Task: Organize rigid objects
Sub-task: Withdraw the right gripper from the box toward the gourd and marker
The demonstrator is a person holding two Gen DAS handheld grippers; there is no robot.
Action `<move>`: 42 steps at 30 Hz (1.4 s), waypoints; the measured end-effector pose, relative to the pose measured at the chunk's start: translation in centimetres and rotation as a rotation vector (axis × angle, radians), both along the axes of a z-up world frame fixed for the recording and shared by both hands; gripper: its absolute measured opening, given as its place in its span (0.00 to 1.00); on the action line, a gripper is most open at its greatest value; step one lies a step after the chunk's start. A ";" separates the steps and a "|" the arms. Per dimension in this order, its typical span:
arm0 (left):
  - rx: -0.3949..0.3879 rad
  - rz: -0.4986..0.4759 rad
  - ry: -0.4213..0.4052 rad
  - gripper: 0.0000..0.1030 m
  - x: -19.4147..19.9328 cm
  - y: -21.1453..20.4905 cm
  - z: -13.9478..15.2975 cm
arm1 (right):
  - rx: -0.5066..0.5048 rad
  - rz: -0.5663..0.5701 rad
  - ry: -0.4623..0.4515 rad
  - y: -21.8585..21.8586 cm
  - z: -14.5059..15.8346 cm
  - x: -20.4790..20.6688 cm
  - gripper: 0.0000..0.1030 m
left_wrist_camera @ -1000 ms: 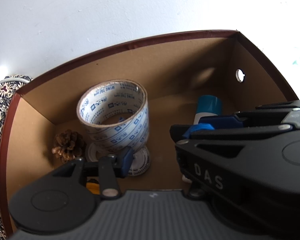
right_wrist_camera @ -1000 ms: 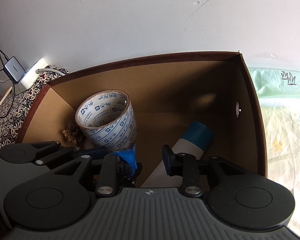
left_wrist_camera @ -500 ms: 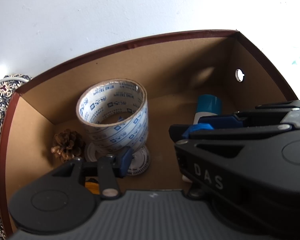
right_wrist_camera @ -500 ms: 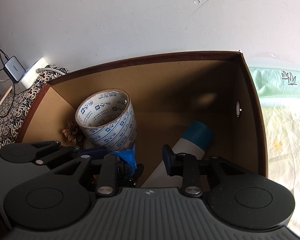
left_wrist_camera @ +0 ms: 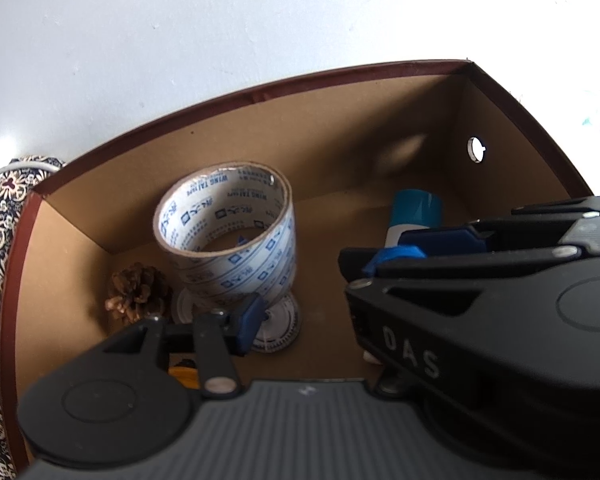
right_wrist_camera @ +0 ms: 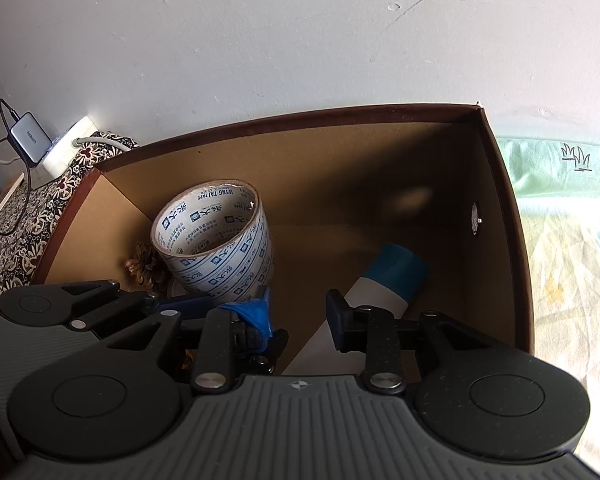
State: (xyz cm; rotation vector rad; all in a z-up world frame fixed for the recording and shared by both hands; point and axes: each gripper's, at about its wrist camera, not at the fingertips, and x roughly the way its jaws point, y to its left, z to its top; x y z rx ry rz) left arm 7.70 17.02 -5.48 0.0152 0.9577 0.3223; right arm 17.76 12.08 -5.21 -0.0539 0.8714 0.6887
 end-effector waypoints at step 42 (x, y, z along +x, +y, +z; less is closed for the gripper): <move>0.021 -0.165 -0.115 0.68 -12.4 -15.4 5.6 | 0.076 -0.154 -0.208 -13.2 4.7 -13.4 0.14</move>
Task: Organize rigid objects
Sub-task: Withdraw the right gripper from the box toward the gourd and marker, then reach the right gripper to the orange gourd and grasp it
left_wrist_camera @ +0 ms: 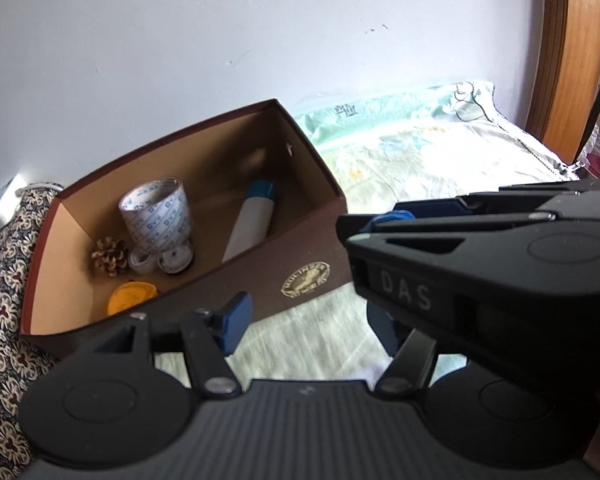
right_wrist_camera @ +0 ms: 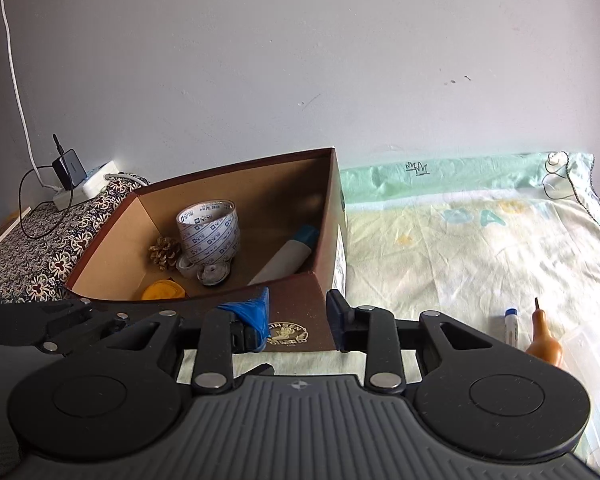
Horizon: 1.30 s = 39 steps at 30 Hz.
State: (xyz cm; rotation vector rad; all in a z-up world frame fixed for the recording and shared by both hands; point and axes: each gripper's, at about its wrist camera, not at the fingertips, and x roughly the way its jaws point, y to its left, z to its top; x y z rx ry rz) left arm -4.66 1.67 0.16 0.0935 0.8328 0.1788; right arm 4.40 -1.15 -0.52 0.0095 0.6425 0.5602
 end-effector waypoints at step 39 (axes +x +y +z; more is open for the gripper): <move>-0.314 -0.479 0.096 0.73 4.0 -7.8 -5.7 | -0.041 -0.335 0.161 -15.3 -4.5 3.4 0.11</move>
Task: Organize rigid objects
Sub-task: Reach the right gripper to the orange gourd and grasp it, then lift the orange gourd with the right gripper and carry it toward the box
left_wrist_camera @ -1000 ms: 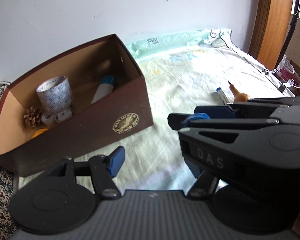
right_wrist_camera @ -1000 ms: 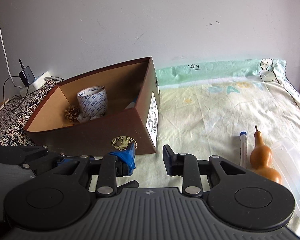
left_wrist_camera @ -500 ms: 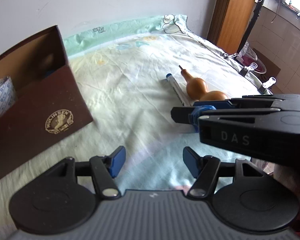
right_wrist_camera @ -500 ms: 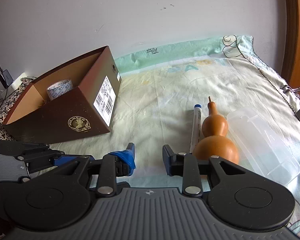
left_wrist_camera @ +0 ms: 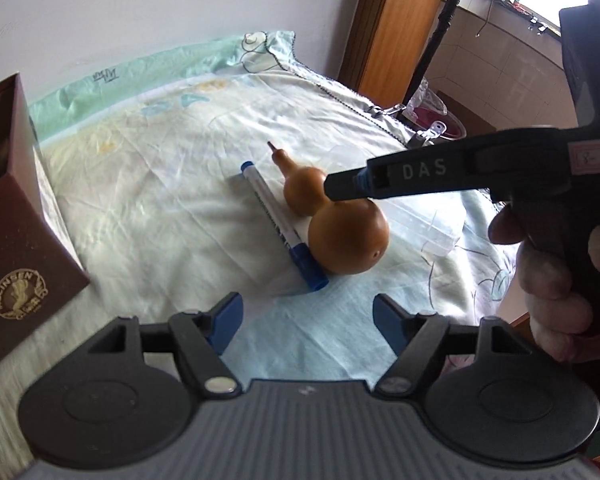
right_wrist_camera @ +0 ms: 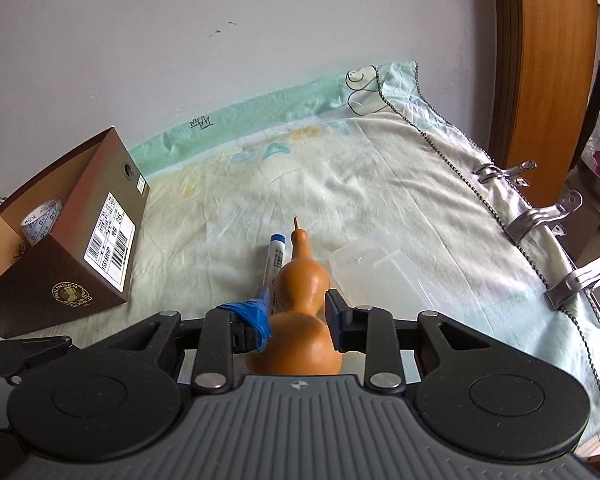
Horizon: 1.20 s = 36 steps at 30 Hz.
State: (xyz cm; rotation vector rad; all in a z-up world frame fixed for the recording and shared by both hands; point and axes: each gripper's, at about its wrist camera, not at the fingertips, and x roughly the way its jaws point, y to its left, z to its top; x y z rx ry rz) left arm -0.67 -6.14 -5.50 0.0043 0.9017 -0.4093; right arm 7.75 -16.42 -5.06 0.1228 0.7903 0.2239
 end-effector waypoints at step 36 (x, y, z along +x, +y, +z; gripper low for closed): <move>-0.086 -0.022 0.076 0.61 -3.2 4.3 -1.4 | 0.248 0.204 0.391 6.1 -3.6 -1.6 0.13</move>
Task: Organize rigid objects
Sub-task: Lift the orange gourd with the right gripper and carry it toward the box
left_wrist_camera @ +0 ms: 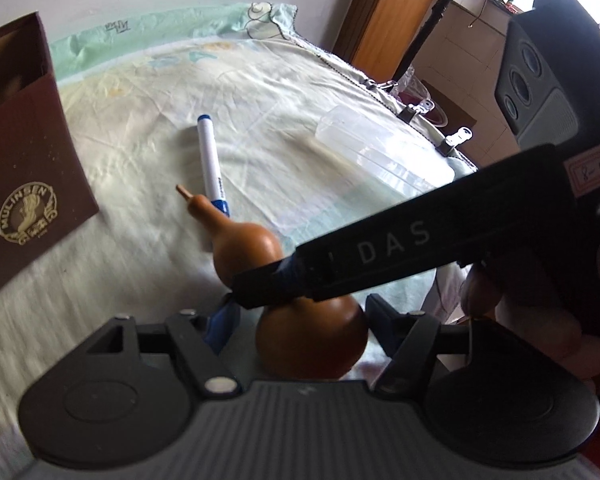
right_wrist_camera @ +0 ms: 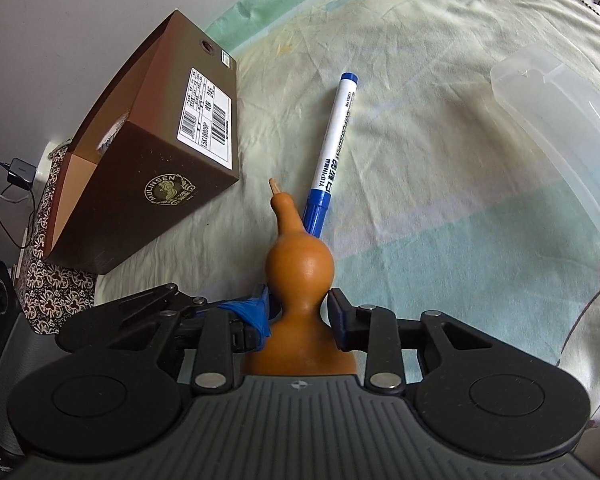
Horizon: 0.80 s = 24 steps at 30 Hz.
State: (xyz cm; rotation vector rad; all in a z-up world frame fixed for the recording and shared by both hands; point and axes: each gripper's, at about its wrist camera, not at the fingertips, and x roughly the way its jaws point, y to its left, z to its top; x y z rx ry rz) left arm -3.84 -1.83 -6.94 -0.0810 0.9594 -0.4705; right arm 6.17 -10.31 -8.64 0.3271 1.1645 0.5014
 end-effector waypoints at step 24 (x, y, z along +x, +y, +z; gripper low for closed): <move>-0.055 0.015 0.007 0.65 -1.8 2.8 -0.5 | -0.054 0.055 -0.117 1.8 0.9 -0.6 0.14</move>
